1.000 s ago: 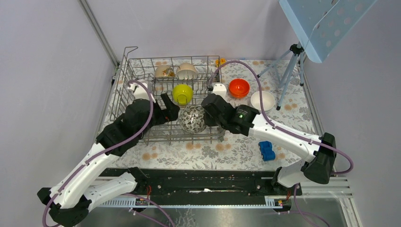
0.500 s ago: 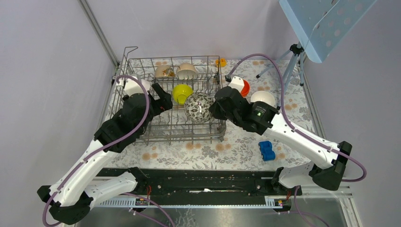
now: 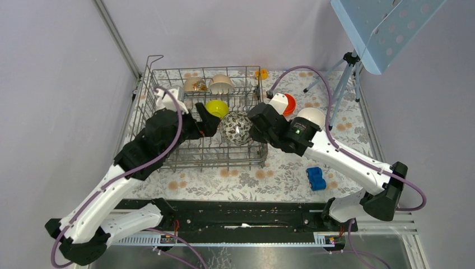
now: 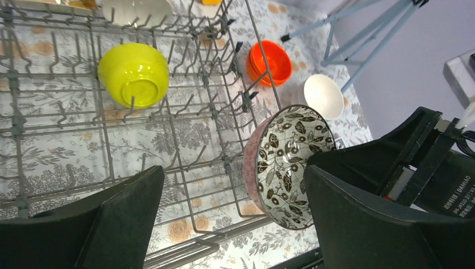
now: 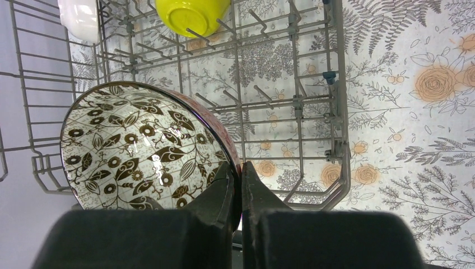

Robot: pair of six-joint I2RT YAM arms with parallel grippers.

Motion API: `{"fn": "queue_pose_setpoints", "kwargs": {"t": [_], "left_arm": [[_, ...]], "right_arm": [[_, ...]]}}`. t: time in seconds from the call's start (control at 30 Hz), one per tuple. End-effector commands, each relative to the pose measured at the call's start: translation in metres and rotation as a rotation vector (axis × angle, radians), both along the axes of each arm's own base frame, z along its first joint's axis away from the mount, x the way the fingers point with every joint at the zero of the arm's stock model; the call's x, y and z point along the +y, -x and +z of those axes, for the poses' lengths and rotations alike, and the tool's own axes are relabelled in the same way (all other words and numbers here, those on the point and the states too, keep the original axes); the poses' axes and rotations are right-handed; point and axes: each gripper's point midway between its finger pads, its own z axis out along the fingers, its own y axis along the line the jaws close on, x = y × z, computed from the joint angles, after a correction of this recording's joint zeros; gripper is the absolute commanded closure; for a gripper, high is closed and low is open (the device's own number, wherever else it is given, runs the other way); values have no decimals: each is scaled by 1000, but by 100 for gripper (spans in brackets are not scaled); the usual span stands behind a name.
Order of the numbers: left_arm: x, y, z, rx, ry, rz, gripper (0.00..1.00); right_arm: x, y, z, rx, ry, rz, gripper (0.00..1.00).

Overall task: Unload the bowls from the dish rack
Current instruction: Place the bowl at the center of the board.

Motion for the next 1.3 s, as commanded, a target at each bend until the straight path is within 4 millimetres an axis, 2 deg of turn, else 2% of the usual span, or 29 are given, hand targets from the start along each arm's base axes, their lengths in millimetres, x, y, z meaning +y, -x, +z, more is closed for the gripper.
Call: {"fn": "queue_pose_setpoints", "kwargs": {"t": [0.0, 0.1, 0.33, 0.5, 0.73, 1.13, 1.27], "left_arm": [[-21, 2, -11, 87, -71, -100, 1], [-27, 3, -17, 99, -101, -119, 5], [-34, 5, -32, 132, -258, -100, 24], [-41, 4, -38, 131, -311, -96, 31], [-53, 1, -43, 122, -396, -77, 50], [-47, -10, -49, 116, -452, -4, 51], [-46, -14, -50, 113, -468, 19, 57]], "right_arm": [[-1, -17, 27, -71, -48, -78, 100], [-1, -18, 20, -60, -26, -78, 100], [6, -17, 18, -48, -25, -53, 100], [10, -14, 15, -36, -31, -29, 100], [7, -10, 13, -28, -21, -11, 100], [5, -4, 17, -31, -35, 16, 100], [5, -1, 16, -27, -43, 29, 100]]}}
